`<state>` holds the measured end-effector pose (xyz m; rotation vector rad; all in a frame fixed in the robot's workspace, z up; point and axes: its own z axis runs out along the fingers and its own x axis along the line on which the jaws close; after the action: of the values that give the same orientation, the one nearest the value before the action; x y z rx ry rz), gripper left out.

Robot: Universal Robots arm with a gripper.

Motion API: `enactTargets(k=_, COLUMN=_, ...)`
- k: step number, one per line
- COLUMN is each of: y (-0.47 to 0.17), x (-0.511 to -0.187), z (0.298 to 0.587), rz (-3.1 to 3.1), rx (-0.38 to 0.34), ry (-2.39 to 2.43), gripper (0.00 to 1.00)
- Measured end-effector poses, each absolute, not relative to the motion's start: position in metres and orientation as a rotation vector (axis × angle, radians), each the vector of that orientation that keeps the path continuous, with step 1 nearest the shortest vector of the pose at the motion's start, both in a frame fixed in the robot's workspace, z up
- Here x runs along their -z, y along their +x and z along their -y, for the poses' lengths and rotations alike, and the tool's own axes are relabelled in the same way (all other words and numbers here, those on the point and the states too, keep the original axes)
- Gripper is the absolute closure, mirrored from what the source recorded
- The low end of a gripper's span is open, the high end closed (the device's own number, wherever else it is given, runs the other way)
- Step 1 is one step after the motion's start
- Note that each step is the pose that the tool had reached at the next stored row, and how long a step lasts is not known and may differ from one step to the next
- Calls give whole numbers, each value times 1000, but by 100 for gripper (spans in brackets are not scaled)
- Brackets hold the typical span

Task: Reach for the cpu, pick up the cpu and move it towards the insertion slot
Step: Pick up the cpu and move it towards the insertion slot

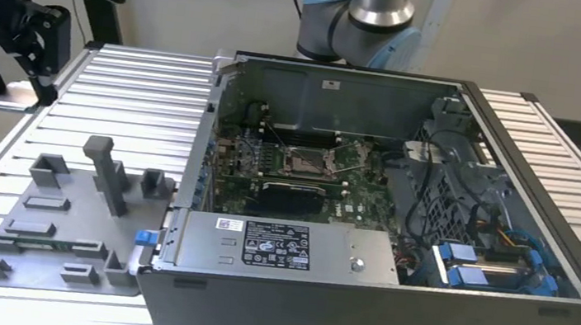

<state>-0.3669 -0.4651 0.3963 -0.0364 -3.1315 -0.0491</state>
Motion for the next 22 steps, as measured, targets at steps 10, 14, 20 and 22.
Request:
enactTargets(k=10, y=-347, x=-396, z=465, rz=3127, rx=49, ry=-36, gripper=100)
enactTargets(k=14, y=-339, x=-396, z=465, rz=3126, rx=49, ry=-36, gripper=100)
enactTargets(k=20, y=-328, x=-396, z=465, rz=3123, rx=50, ry=-36, gripper=100)
enactTargets(k=22, y=-325, x=-396, z=465, rz=3122, rx=49, ry=-36, gripper=100)
